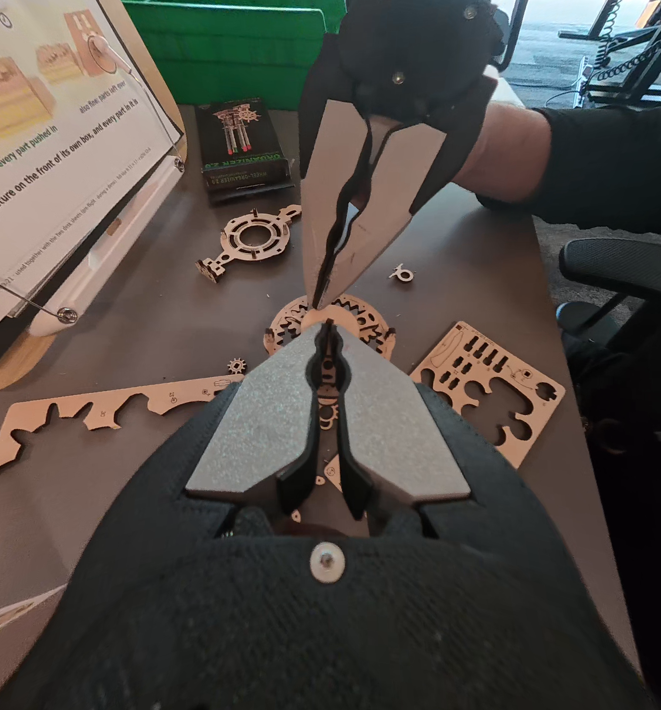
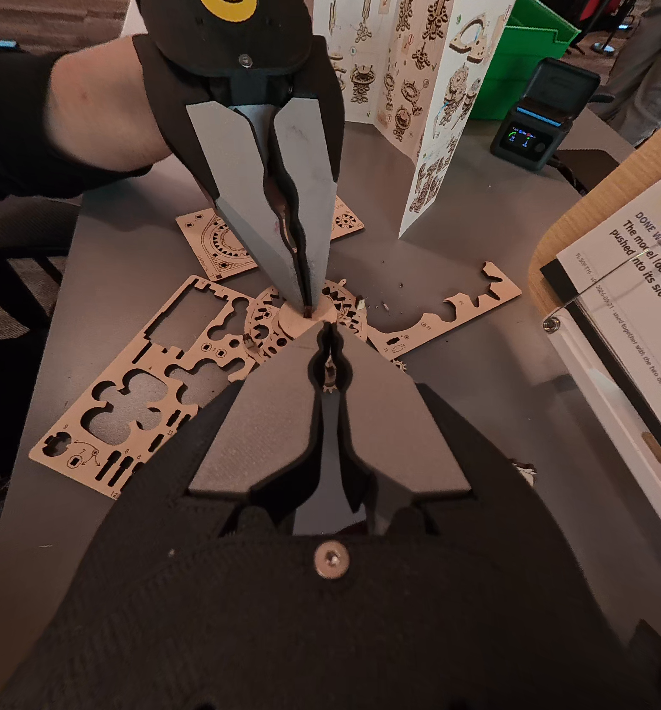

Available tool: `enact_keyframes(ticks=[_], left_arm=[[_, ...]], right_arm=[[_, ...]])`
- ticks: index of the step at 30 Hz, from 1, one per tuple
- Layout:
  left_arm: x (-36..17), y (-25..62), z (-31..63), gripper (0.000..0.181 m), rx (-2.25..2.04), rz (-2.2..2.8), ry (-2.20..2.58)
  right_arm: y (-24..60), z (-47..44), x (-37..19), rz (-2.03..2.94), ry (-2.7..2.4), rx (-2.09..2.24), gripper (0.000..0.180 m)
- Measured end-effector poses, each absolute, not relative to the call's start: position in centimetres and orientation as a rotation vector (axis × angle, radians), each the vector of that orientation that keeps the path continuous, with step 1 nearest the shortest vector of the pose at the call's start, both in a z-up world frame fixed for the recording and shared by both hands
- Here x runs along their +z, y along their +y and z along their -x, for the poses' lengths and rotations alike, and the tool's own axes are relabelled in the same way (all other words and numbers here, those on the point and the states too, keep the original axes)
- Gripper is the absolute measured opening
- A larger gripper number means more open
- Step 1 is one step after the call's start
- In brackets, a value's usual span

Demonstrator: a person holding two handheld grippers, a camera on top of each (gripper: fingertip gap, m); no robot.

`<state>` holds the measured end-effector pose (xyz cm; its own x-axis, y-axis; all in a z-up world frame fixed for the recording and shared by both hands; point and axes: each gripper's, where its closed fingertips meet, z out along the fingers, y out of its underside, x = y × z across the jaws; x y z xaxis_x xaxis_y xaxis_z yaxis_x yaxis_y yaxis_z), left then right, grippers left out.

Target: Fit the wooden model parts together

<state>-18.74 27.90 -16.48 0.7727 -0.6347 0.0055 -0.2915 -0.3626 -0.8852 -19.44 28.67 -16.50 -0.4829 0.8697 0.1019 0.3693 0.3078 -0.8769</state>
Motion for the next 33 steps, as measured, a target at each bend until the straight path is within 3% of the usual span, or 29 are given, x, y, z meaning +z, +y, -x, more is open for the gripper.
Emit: enact_keyframes(ticks=[8, 17, 25, 30, 33], left_arm=[[-16.6, 27.8, 18.9, 0.000, -0.466, 2.052, 0.683], [-16.6, 27.6, 19.0, 0.000, -0.423, 2.081, 0.722], [-16.6, 27.7, 19.0, 0.000, -0.456, 2.066, 0.710], [-16.6, 27.7, 19.0, 0.000, -0.473, 2.057, 0.697], [-16.6, 27.6, 19.1, 0.000, -0.471, 2.057, 0.699]], right_arm=[[28.6, 19.6, -16.6, 1.091, -2.014, 1.034, 0.000], [29.0, 19.0, -14.4, 1.210, -1.977, 1.223, 0.000], [29.3, 18.8, -11.0, 1.069, -2.242, 0.947, 0.000], [27.5, 19.6, -16.2, 1.099, -2.439, 0.730, 0.000], [29.0, 20.2, -14.4, 1.074, -2.394, 0.610, 0.000]])
